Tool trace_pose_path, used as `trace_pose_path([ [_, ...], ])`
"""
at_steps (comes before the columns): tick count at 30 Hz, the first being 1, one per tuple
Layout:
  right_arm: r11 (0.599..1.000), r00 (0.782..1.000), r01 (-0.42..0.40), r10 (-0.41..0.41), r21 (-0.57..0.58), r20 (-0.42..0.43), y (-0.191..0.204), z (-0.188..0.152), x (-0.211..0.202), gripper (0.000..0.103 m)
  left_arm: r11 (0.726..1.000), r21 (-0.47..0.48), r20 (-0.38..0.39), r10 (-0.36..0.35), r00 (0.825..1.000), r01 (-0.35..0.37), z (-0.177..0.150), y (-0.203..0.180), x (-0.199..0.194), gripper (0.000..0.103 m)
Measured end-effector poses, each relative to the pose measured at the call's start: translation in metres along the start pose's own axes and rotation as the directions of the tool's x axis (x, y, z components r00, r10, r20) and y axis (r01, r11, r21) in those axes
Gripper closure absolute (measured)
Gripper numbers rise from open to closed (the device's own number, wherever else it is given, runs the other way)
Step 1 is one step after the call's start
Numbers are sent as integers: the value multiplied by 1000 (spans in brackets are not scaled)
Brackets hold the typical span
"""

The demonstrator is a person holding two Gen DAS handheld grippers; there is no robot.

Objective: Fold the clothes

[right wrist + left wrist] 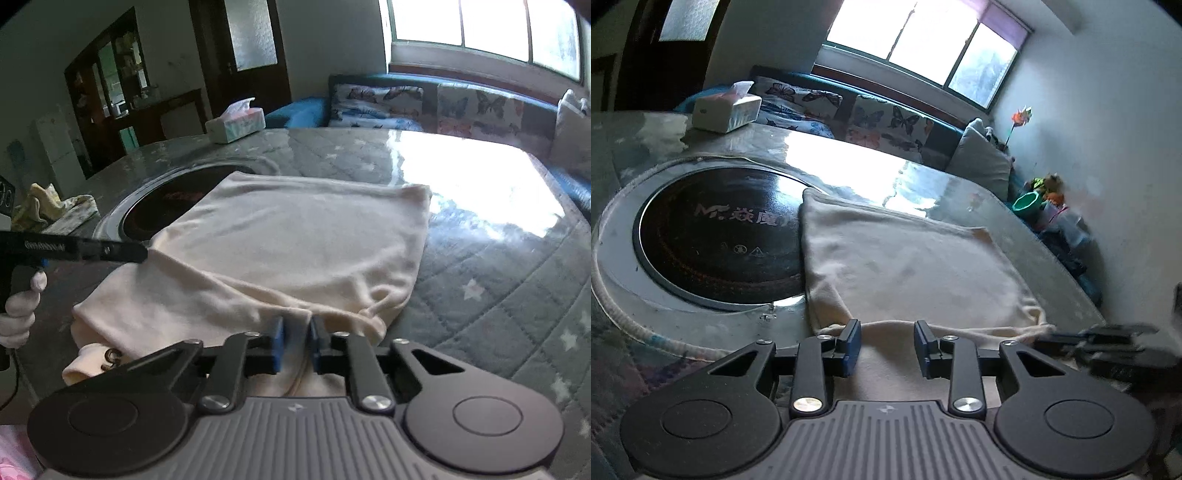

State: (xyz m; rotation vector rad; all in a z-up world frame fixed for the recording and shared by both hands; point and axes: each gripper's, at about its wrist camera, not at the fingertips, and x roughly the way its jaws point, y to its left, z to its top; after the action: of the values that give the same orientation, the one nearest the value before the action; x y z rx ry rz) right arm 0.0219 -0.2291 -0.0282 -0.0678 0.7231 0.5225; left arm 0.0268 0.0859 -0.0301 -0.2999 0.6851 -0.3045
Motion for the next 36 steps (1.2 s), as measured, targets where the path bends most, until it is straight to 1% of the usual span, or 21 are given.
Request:
trace_pose_path([
  [2,1000,999,12,-12,-21,36,4,4,-9,96,1000,0,6,5,1000,-5,-1,0,-1,70],
  [4,999,998,26,-25,-27,55,5,6,-12,96,1000,-2,18,25,1000,-25,-2,1,-2,70],
  [6,999,998,42,-42,-14,40,1,4,-6,95,1000,-4,19,30,999,-30,-2,3,-3,70],
  [7,999,999,46,-46,0,5,-3,1,1,95,999,-5,19,32,999,-32,-2,3,-3,70],
  [8,999,999,49,-49,8,-10,-5,-1,5,93,999,-6,19,34,999,-33,-3,4,-3,70],
  [9,999,999,48,-48,9,-9,-6,-3,6,93,999,-4,19,38,999,-38,-2,4,-4,70],
  [10,999,999,48,-48,-1,2,-5,-1,3,91,999,-3,21,41,999,-41,-1,4,-6,70],
  [12,999,999,48,-47,-25,26,-2,2,-4,82,999,-1,32,47,998,-47,2,2,-11,70],
  [13,998,998,48,-46,-37,38,-1,4,-7,82,999,6,39,37,999,-38,2,-1,-15,70],
  [16,997,999,4,0,-78,51,7,7,-17,81,999,49,48,-5,999,3,2,-13,-27,70],
  [18,993,999,-32,35,-114,26,14,5,-18,75,996,77,27,-38,999,35,-4,-20,-31,70],
  [20,986,998,-63,64,-156,-4,22,2,-17,75,994,95,6,-52,999,51,-11,-24,-34,70],
  [22,981,997,-73,70,-178,-21,26,-3,-17,75,993,105,-14,-61,998,62,-19,-26,-37,70],
  [24,981,996,-80,74,-178,-43,26,-9,-17,74,992,111,-33,-50,998,54,-26,-25,-38,70],
  [26,982,996,-79,70,-170,-60,25,-16,-15,74,995,96,-54,-27,998,33,-32,-18,-37,70],
  [28,981,996,-78,69,-179,-58,25,-20,-18,72,997,75,-69,-10,998,15,-37,-10,-37,70],
  [32,976,996,-79,69,-205,-57,27,-18,-25,71,997,80,-65,8,998,-3,-38,-5,-44,69],
  [36,977,998,-62,60,-202,-21,25,-7,-25,71,996,84,-63,11,998,-6,-37,-6,-47,68],
])
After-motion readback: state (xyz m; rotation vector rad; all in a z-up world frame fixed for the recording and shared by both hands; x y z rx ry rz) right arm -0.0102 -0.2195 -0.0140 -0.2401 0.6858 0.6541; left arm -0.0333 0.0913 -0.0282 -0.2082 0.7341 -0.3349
